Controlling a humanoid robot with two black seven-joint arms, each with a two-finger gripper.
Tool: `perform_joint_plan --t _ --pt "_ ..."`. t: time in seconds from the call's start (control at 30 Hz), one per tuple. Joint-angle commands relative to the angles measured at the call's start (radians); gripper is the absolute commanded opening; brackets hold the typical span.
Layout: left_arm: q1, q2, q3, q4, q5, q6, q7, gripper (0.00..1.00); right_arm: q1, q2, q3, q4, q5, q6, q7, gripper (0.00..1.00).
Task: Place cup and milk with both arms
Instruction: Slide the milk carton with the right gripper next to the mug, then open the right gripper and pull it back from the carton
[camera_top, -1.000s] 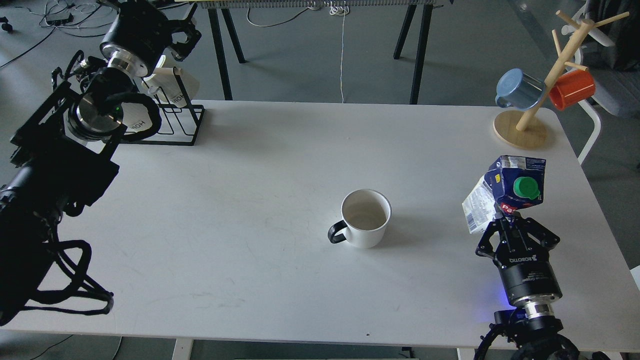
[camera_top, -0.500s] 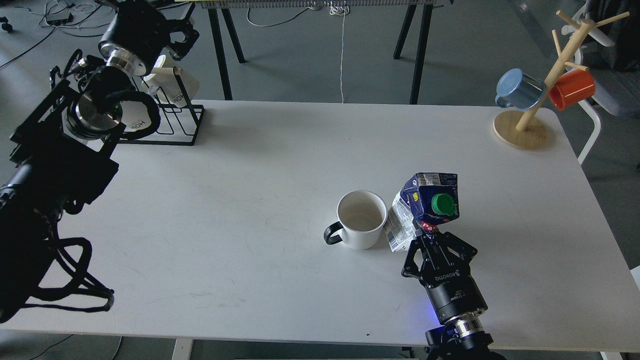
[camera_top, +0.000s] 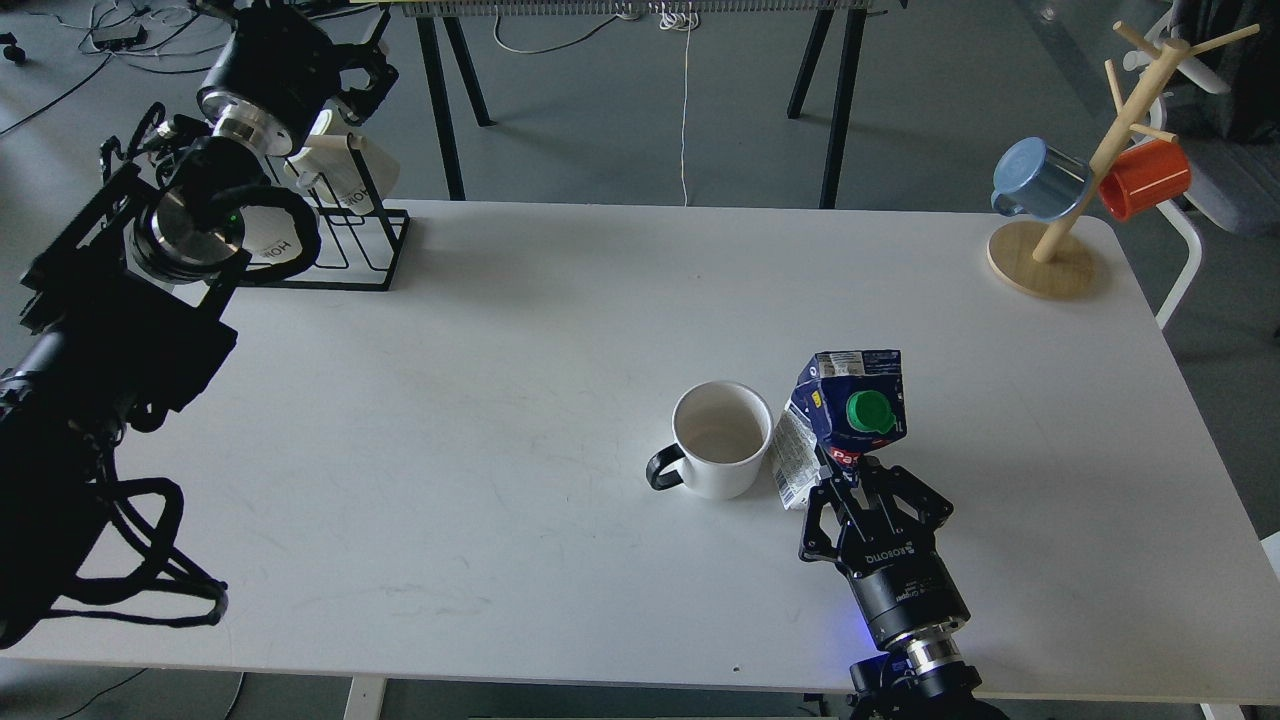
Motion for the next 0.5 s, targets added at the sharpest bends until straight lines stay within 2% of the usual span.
perform_joint_plan --t 0.0,0.1,0.13,0.47 --pt "0.002 0.003 0.000 0.000 0.000 0.000 -0.001 1.00 -0.002 0.000 0.001 0.003 0.000 0.000 0.002 0.61" --pt "0.002 0.005 -0.002 0.000 -0.001 -0.002 -0.001 1.00 -0.005 -0.003 0.001 0.004 0.000 0.000 0.006 0.91" --pt "0.002 0.005 -0.002 0.000 -0.001 -0.002 -0.001 1.00 -0.010 -0.003 0.001 0.004 0.000 0.000 0.009 0.95" --pt "-0.002 0.006 -0.002 0.000 -0.001 0.000 -0.001 1.00 -0.072 -0.047 0.006 0.059 -0.007 0.000 0.009 0.97"
